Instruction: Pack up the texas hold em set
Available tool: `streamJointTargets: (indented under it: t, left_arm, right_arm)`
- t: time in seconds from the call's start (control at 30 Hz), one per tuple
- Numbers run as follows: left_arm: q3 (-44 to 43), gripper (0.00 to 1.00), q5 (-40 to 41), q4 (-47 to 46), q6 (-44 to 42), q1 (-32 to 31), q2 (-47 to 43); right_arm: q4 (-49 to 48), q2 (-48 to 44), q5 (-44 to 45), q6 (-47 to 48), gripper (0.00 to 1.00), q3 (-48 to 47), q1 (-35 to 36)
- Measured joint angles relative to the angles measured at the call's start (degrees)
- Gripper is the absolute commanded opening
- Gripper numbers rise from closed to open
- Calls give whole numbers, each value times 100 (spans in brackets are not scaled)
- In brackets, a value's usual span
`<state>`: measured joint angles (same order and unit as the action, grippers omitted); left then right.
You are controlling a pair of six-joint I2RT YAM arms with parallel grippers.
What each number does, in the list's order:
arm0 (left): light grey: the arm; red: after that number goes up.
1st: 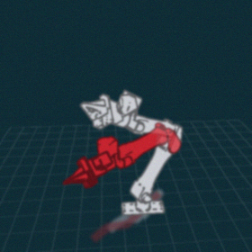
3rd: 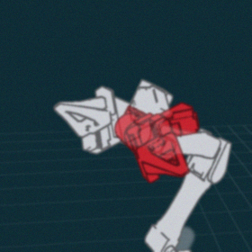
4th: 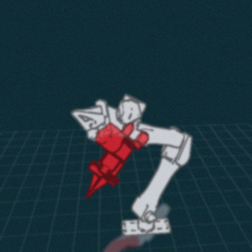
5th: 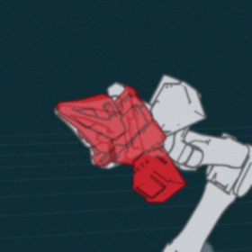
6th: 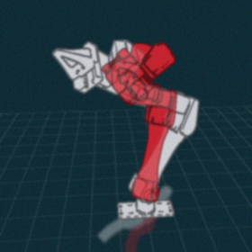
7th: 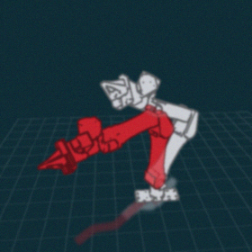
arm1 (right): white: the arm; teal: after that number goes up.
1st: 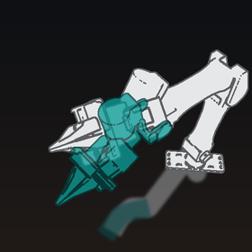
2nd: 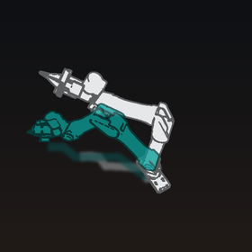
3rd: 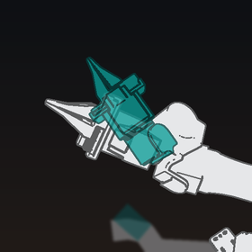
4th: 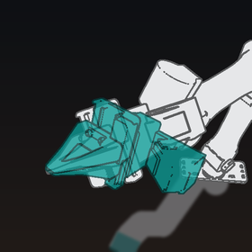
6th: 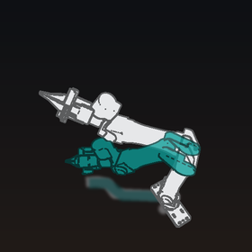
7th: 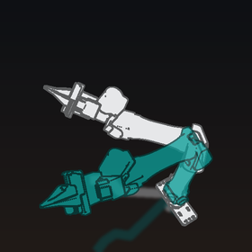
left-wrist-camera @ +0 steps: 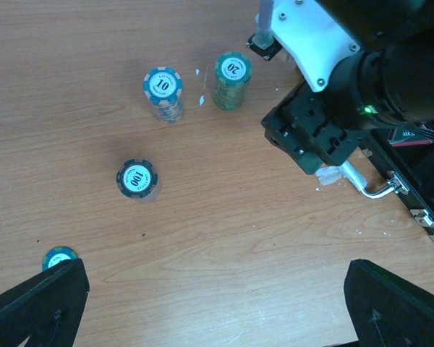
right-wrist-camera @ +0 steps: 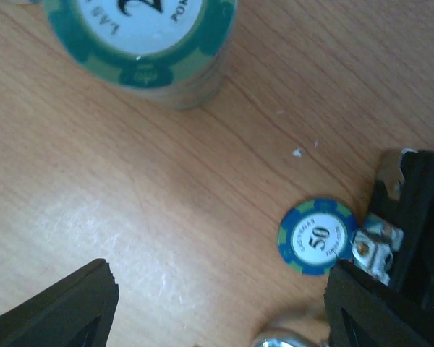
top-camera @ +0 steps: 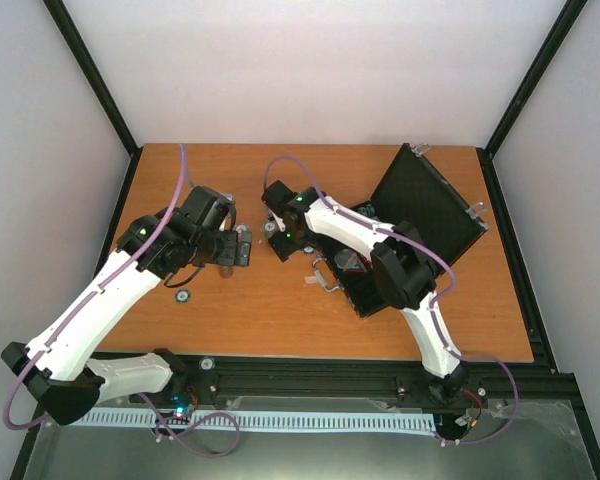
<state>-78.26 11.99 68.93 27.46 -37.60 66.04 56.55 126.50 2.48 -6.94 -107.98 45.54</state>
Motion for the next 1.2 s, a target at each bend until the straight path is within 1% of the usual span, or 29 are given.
streamJointTargets:
  t: [0.17, 0.3, 0.63, 0.73, 0.97, 1.2]
  left_arm:
    - [0, 100, 2, 4, -31, 0, 76]
    - [0, 100, 2, 11, -46, 0, 98]
    - [0, 100, 7, 24, -44, 0, 98]
    - [0, 100, 15, 35, -44, 0, 98]
    - [0, 100, 31, 35, -37, 0, 98]
    - [0, 100, 28, 28, -2, 0, 98]
  right_arm:
    - [26, 483, -107, 9, 80, -313, -90]
    - [59, 723, -151, 11, 80, -361, -186]
    - [15, 765, -402, 74, 78, -317, -306]
    - [-219, 608, -739, 90, 77, -70, -358]
    - [-809, -9, -1718, 11, 77, 962, -345]
    - [-918, -208, -2208, -20, 76, 1283, -120]
